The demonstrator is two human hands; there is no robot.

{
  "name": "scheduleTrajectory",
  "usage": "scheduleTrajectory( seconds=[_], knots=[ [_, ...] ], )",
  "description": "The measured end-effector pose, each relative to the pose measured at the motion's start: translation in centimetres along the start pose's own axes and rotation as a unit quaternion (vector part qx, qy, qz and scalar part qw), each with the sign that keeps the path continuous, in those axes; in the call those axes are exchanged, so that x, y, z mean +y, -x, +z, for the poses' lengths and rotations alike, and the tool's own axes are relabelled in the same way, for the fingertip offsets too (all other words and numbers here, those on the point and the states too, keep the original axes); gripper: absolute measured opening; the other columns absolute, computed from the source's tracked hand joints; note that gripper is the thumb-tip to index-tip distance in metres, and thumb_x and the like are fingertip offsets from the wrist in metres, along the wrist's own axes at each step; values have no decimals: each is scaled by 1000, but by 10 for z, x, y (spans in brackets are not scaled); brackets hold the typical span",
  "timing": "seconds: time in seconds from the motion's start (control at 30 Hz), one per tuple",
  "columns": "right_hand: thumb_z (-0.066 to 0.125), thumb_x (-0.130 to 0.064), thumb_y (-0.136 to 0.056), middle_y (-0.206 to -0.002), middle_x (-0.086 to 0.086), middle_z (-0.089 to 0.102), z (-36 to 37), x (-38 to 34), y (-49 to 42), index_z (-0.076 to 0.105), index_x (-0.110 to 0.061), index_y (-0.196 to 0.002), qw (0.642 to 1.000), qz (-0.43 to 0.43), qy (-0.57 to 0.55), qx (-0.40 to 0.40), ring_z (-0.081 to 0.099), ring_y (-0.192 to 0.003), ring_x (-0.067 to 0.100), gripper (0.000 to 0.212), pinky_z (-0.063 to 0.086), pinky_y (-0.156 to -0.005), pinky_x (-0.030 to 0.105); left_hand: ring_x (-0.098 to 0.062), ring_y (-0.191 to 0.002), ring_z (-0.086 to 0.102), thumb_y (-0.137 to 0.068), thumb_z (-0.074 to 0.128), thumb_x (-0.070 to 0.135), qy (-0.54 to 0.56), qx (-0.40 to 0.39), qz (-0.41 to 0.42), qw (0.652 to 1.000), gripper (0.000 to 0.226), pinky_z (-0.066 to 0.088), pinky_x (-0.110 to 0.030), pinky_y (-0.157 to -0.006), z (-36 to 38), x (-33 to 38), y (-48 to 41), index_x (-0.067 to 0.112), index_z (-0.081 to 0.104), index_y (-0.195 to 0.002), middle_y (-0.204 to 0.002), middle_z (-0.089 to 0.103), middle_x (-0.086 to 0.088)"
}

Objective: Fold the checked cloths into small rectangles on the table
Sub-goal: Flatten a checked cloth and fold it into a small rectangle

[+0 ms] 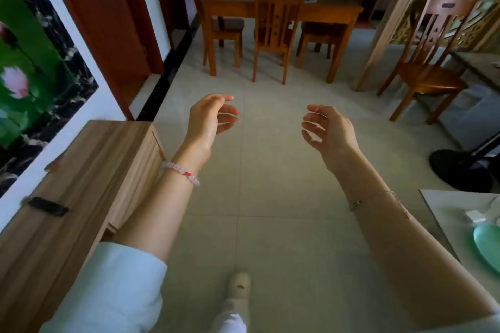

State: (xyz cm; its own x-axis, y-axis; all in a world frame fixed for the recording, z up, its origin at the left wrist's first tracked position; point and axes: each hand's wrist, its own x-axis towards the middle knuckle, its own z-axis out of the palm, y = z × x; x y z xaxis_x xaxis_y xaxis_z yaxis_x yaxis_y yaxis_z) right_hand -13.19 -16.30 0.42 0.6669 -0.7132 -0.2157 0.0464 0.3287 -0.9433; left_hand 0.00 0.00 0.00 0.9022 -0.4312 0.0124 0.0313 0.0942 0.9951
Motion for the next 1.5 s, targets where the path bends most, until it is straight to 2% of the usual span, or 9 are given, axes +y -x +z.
scheduleTrajectory(
  seconds=[0.33,0.5,0.8,0.93,1.13,1.27,1.5],
  knots=[
    [43,-17,-94,-70,-2,62,50,-24,-137,63,-16,-84,999,15,-9,44,60,-72,13,22,50,-77,28,-12,-71,63,-98,39,16,-16,-45,-22,999,25,53,-27,-71,26,-4,-158,16,62,-90,-77,65,-2],
    [44,-17,-94,-70,-2,62,55,-36,-204,63,-17,-83,997,14,-22,67,60,-72,13,22,50,-75,28,-12,-69,63,-98,39,16,-9,-59,-30,998,25,53,-27,-71,50,-11,-222,16,63,-89,-75,65,-1],
    [44,-17,-94,-67,-3,63,45,-52,-346,64,-16,-83,997,27,-20,69,60,-71,14,22,49,-75,29,-12,-69,62,-98,40,15,-23,-62,-21,998,25,53,-27,-72,108,-23,-350,16,64,-91,-73,65,-1],
    [46,-18,-94,-69,-2,63,43,-77,-427,65,-16,-83,997,37,-18,66,60,-72,14,22,49,-76,29,-11,-68,63,-98,40,16,-27,-53,-30,998,24,53,-26,-71,150,-24,-422,15,64,-92,-73,66,0],
    [46,-18,-94,-67,-2,63,47,-114,-540,64,-15,-84,998,31,-16,49,60,-71,14,22,49,-75,29,-14,-72,63,-98,41,17,-18,-35,-31,999,23,53,-31,-77,203,-22,-524,15,63,-93,-77,65,-2],
    [47,-18,-93,-67,-3,63,49,-129,-599,64,-16,-84,998,30,-20,42,60,-72,14,20,49,-76,29,-12,-68,62,-97,43,16,-8,-40,-27,999,22,53,-27,-72,225,-25,-578,16,64,-91,-74,65,-2],
    [46,-18,-94,-68,-2,63,53,-136,-699,65,-15,-84,997,30,-22,65,60,-73,15,21,49,-77,29,-14,-71,62,-98,43,17,-15,-67,-27,997,22,53,-28,-73,262,-41,-685,16,65,-94,-75,65,-1]
  ],
)
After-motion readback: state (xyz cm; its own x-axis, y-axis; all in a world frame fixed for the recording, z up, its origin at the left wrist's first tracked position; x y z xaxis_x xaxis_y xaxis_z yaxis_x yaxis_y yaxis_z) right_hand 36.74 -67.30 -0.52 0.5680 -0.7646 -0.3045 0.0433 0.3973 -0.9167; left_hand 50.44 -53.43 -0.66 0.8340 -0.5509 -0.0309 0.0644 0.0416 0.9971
